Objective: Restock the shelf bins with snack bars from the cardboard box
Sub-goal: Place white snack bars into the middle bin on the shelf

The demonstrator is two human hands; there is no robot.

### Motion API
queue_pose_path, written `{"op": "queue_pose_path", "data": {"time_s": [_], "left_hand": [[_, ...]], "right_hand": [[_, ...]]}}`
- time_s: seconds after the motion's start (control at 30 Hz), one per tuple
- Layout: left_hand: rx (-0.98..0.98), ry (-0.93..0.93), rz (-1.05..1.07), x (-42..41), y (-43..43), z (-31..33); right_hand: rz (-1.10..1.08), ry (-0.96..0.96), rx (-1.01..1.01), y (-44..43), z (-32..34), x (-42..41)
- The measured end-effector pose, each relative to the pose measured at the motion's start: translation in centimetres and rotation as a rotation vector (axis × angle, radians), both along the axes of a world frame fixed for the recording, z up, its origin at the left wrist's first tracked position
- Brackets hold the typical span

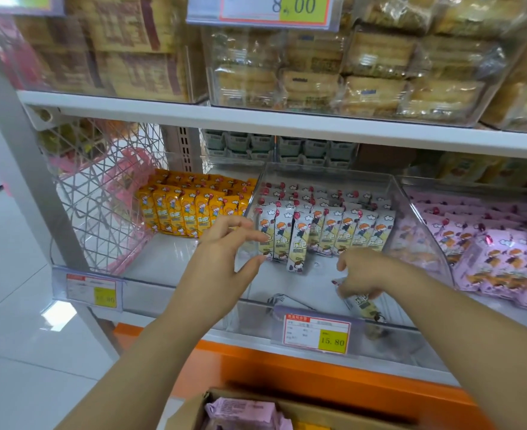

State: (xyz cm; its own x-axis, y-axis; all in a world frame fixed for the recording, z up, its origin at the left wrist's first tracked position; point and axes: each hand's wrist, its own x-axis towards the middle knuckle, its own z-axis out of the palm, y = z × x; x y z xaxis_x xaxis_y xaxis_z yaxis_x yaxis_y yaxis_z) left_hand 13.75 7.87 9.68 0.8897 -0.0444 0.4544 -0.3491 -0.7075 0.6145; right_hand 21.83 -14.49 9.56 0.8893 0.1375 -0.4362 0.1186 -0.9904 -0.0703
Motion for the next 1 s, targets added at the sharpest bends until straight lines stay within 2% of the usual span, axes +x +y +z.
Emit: {"op": "queue_pose_path", "data": {"time_s": [0.1,0.2,0.27,0.37,0.7,0.77,0.83,0.9,1.0], "left_hand": [[0.008,-0.001,0.000,-0.1,0.0,-0.1],[0.016,-0.006,-0.001,0.0,0.2,-0.2],[0.018,-0.006,-0.001,0.1,0.2,-0.3],[0.016,-0.014,-0.005,0.1,0.3,-0.4],[0.001,-0.022,-0.010,0.3,0.3,-0.5],[0.002,-0.029,-0.008,0.3,0.2,-0.6],[0.001,-0.040,-0.013,0.3,0.2,-0.7],[-0.002,-0.040,-0.016,0.3,0.2,-0.7],[0.008,-0.035,-0.013,0.2,0.3,-0.6]], "right_hand": [[-0.077,-0.125,0.200,0.0,-0.1,0.4],[-0.142,-0.392,0.478,0.6,0.3,1.2],[-0.161,-0.520,0.586,1.2,0.4,1.6],[-0.136,-0.600,0.586,2.0,0.1,2.1],[-0.134,-0.690,0.601,1.4,0.8,1.3],[-0.087,-0.553,0.611,1.8,1.2,0.3],[0.059,-0.257,0.586,2.9,1.2,-0.7],[0.241,-0.029,0.472,4.3,0.8,-1.2],[0.375,0.044,0.290,5.8,-0.1,-1.1]]}}
